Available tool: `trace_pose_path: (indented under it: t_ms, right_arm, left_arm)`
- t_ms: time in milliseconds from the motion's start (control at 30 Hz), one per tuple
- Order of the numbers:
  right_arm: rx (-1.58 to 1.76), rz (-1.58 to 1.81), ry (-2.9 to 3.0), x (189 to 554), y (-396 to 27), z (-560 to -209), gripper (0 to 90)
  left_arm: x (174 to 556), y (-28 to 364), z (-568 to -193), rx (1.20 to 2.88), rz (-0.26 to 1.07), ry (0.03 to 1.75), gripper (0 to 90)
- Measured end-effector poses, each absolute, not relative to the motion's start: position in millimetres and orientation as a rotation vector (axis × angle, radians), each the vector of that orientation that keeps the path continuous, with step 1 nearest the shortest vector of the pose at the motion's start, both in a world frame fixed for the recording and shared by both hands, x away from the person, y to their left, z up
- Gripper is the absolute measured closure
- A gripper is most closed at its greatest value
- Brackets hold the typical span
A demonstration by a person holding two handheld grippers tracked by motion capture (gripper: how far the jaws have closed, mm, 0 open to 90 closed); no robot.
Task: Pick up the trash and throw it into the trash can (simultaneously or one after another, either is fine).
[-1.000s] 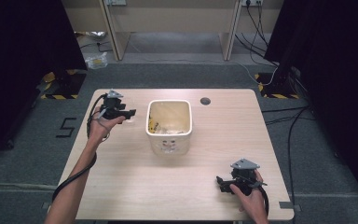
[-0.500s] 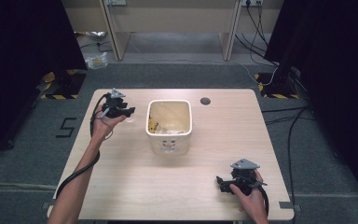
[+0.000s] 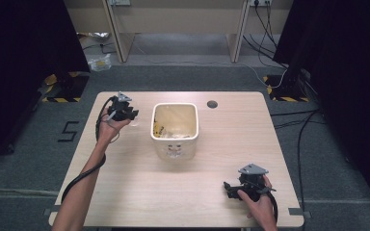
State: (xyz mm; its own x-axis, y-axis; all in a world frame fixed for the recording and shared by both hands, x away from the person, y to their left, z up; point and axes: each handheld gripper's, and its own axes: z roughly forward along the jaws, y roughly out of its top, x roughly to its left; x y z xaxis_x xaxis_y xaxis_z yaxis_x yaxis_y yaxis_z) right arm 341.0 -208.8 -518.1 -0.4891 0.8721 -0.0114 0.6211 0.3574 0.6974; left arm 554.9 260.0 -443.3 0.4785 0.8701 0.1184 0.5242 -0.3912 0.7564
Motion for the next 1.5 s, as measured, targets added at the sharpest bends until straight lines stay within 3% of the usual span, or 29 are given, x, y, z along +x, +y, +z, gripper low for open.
trace_pose_path:
  t_ms: [200, 300, 967, 1500]
  right_arm:
    - [1.307, 0.903, 2.244, 341.0, -208.8, -518.1, 0.3]
    - [1.307, 0.903, 2.244, 341.0, -208.8, -518.1, 0.3]
    - [1.309, 0.903, 2.244, 341.0, -208.8, -518.0, 0.3]
    - [1.307, 0.903, 2.244, 341.1, -208.7, -518.1, 0.3]
  left_arm:
    - [552.3, 257.8, -445.2, 2.098, 0.713, 1.119, 81.8]
    - [551.3, 256.8, -444.0, 2.113, 0.72, 1.112, 83.1]
    - [540.2, 268.1, -423.4, 2.072, 0.672, 1.126, 84.5]
    - [517.3, 266.4, -378.7, 2.08, 0.698, 1.03, 84.4]
